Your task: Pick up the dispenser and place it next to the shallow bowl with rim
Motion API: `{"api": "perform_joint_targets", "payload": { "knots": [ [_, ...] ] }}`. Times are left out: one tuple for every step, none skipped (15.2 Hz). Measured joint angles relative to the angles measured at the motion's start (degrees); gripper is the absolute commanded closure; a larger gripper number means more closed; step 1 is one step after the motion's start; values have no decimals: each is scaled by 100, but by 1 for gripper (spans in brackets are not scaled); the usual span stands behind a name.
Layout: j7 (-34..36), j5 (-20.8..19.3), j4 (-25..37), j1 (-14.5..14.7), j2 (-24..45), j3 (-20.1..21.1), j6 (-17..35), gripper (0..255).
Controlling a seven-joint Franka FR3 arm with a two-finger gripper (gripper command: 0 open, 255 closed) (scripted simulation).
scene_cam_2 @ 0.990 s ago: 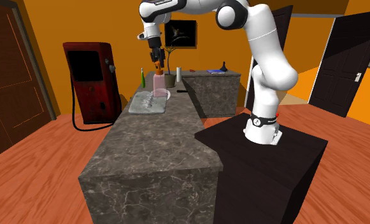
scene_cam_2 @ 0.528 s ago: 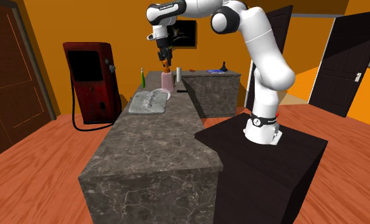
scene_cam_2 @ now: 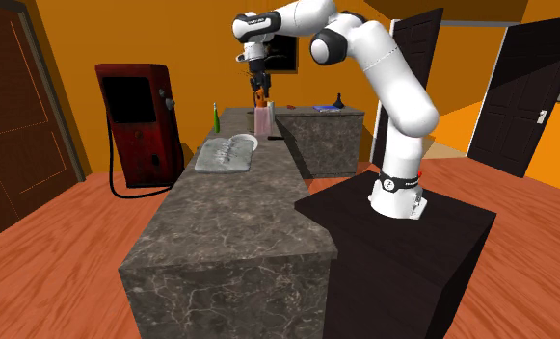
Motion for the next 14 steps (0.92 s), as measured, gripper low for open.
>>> {"api": "perform_joint_targets", "payload": {
  "knots": [
    [-116, 42, 257, -206, 119, 5, -129, 255],
    [-207, 103, 533, -414, 278, 26, -229, 255],
    [-281, 168, 842, -627, 451, 56, -349, 255],
    [-381, 227, 1172, -874, 621, 83, -481, 255],
    [-434, 257, 1273, -983, 710, 96, -487, 255],
    [-470, 261, 1222, -1000, 732, 96, -422, 255],
    [-475, 272, 1179, -998, 763, 103, -354, 255],
    [-489, 268, 1086, -974, 756, 100, -276, 255],
    [-508, 253, 938, -927, 717, 86, -180, 255],
    [-517, 243, 793, -877, 689, 77, -74, 255],
    [-527, 230, 626, -819, 655, 67, 44, 255],
    [-543, 226, 525, -795, 645, 62, 129, 255],
    [-542, 224, 424, -760, 637, 60, 212, 255],
    [-544, 220, 312, -721, 625, 57, 302, 255]
  ]
}}
